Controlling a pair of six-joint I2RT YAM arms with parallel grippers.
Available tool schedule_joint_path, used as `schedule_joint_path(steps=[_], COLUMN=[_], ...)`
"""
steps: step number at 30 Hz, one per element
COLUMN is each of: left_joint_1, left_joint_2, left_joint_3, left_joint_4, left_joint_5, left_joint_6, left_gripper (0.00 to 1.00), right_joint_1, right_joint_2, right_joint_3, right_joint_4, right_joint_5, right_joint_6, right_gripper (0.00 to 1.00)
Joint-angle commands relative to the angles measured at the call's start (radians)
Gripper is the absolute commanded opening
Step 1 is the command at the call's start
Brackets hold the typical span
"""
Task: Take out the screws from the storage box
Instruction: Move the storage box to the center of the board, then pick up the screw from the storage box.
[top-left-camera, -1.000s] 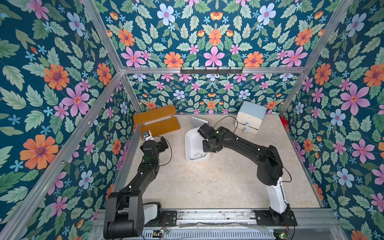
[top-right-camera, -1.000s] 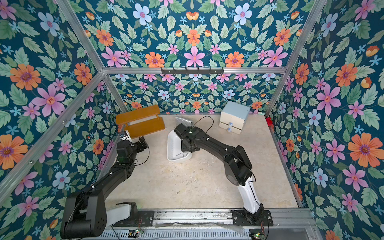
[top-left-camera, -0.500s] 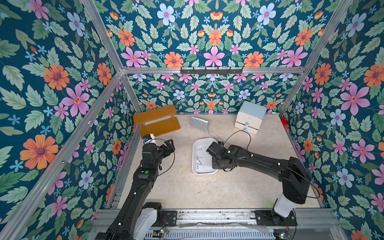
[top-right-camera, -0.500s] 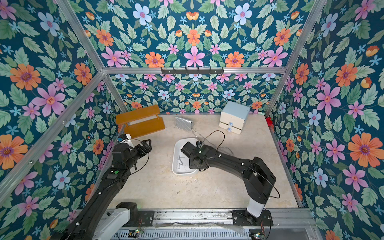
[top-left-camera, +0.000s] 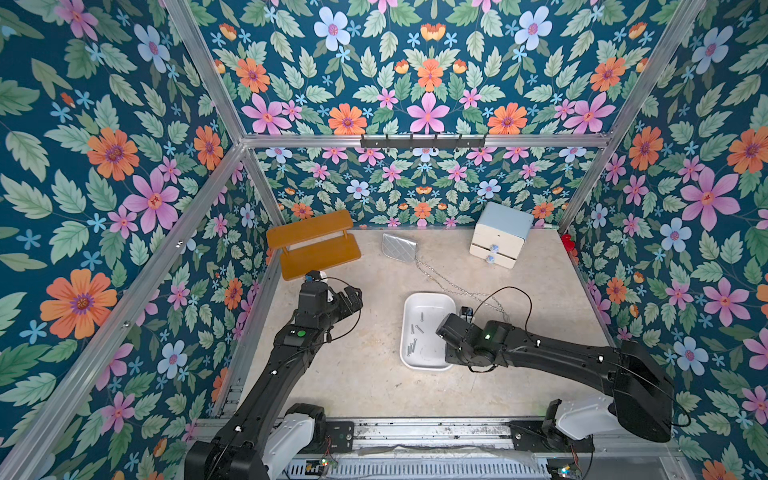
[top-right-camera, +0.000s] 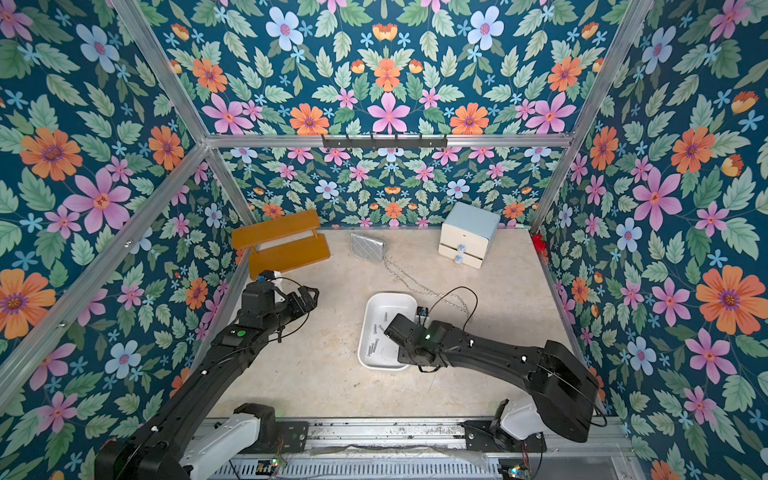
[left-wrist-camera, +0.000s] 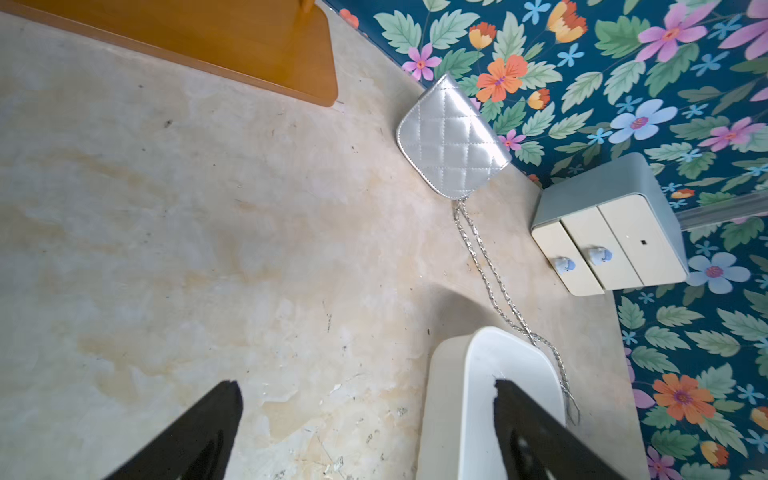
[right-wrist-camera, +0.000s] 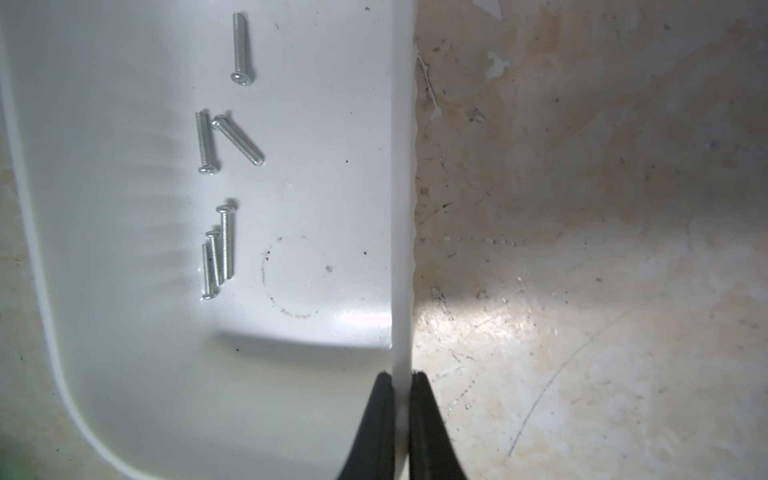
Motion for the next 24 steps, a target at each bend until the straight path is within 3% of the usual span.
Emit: schedule_joint_path(steps=[1,4,6,9,12,17,22,24], left_joint_1=[-0.004,-0.009,-0.014,-0.037,-0.074,-0.142,-0.174,-0.178], left_joint_2=[0.017,0.045,0.060,0.073,0.085,0.104,0.110,0.115], left_joint_3=[-0.008,-0.011,-0.012,-0.010,0.003,0.021,0.039,0.046], left_joint_4=[0.021,0.036,0.043,0.047,0.018,-0.061,-0.123,-0.153], left_joint_5=[-0.003,0.000,0.002,0.005,0.012,0.025,0.048,0.046], left_joint_6=[-0.006,-0.008,-0.011,-0.015,-0.014,-0.005,0.028,0.038], left_gripper=[0.99,0.99,0.99,0.99,0.99,0.99,0.98,0.98], right_joint_1=[0.004,0.004,0.004,0.004,0.004,0.001,-0.016,-0.029], right_joint_2=[-0.015,-0.032,-0.052,-0.112,-0.184,-0.198,0.037,0.140], right_joint_3=[-0.031,-0.056,-0.060,-0.020,0.095,0.282,0.379,0.408], right_joint_4=[0.009,-0.006,-0.027,-0.119,-0.251,-0.309,-0.242,-0.209], right_joint_5=[-0.005,-0.009,-0.004,0.048,0.142,0.219,0.142,0.095], right_joint_6=[0.018,-0.011,-0.031,-0.054,-0.117,-0.272,-0.375,-0.408], right_gripper=[0.01,0.02,0.12,0.53,0.72,0.78,0.66,0.54])
